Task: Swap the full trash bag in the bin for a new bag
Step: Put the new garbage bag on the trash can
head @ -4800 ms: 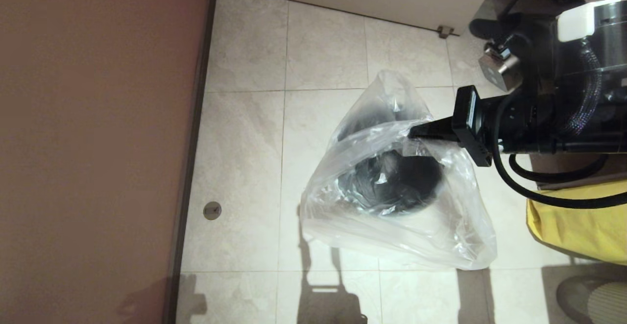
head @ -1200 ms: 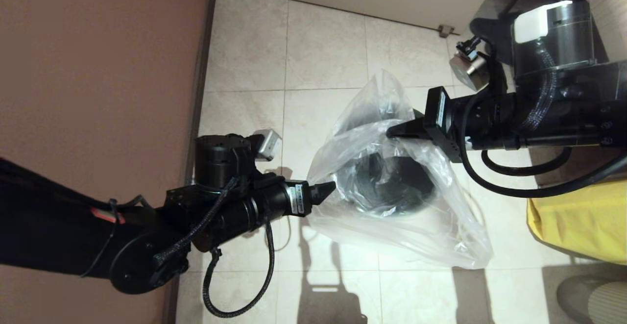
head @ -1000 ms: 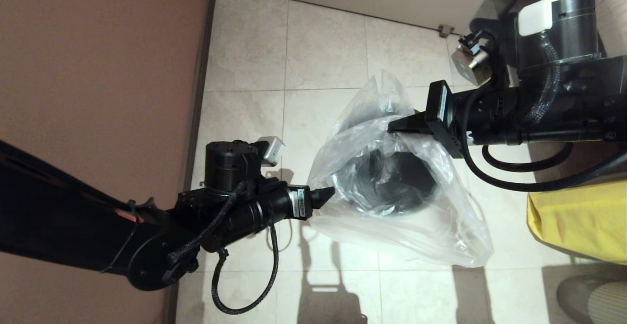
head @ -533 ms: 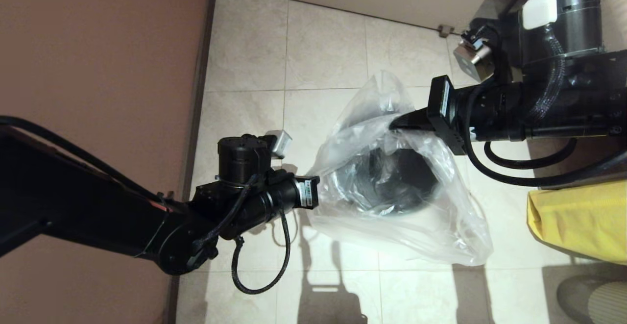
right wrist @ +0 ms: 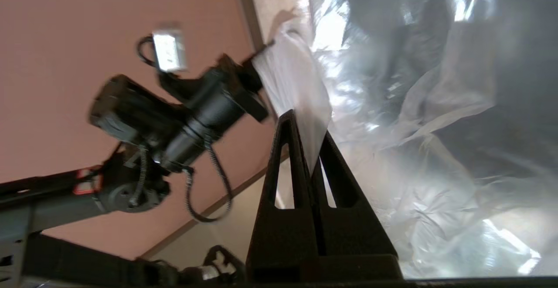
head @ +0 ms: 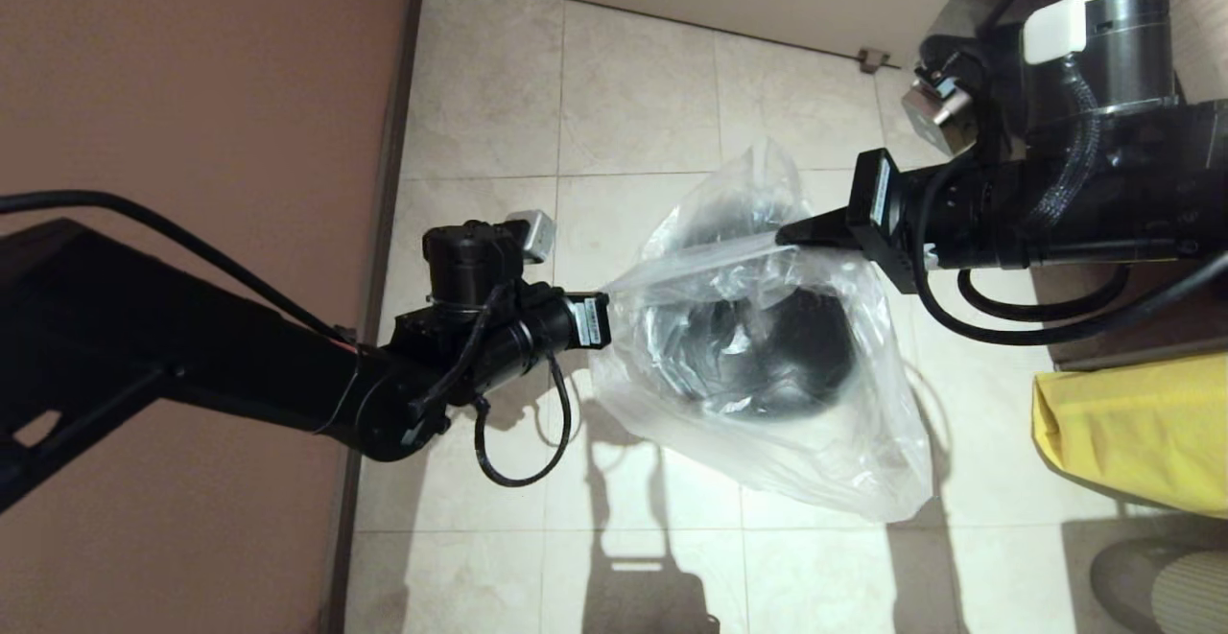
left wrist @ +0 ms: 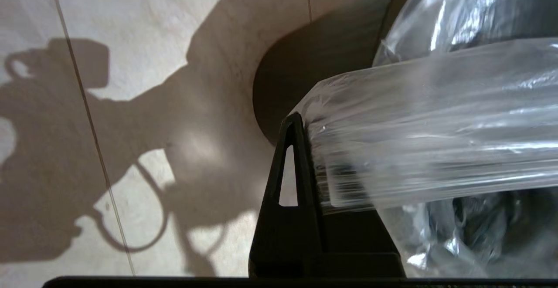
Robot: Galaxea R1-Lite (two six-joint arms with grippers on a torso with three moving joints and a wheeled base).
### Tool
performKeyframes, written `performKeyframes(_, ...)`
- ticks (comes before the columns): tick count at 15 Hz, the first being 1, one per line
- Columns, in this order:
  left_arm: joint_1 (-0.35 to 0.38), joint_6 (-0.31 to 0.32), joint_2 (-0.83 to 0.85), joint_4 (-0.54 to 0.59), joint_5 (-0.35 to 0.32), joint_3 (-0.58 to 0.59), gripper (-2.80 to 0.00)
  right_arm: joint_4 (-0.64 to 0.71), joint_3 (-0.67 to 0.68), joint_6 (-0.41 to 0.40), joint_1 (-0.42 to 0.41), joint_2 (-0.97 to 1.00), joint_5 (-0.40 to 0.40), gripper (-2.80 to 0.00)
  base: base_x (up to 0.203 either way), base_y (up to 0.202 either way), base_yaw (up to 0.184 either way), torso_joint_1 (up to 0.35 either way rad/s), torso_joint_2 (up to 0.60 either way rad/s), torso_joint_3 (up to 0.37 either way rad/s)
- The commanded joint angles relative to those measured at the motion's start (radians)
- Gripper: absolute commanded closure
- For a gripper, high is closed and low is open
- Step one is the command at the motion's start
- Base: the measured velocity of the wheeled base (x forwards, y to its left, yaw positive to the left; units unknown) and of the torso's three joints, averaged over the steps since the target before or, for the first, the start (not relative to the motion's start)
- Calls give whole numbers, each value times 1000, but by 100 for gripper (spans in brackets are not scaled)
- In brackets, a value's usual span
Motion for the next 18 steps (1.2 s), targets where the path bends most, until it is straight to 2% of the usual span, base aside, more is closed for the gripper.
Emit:
performKeyframes(1, 10, -2, 22, 9, 2, -63, 0, -6, 1, -22, -19, 24, 2, 0, 0, 0, 0, 0, 0, 0)
performKeyframes(5, 12, 1, 98, 127, 8, -307, 0, -71, -18, -65, -49, 80, 3, 0, 0, 0, 0, 0, 0, 0)
performKeyframes(8, 13, 24, 186, 260, 10, -547, 0, -82, -124, -76, -97, 165, 9, 0, 0, 0, 0, 0, 0, 0)
performKeyframes(11, 10, 54, 270, 360, 10, -714, 0, -84, -194, -101, -161, 225, 14, 0, 0, 0, 0, 0, 0, 0)
performKeyframes(13, 5, 59, 317, 405, 13, -791, 0, -84, -196, -120, -206, 228, 15, 0, 0, 0, 0, 0, 0, 0)
performKeyframes(16, 1, 104, 361, 436, 19, -859, 0, -96, -205, -130, -278, 236, 42, 0, 0, 0, 0, 0, 0, 0)
performKeyframes(18, 1, 129, 369, 438, 22, -865, 0, -132, -211, -135, -300, 255, 49, 0, 0, 0, 0, 0, 0, 0)
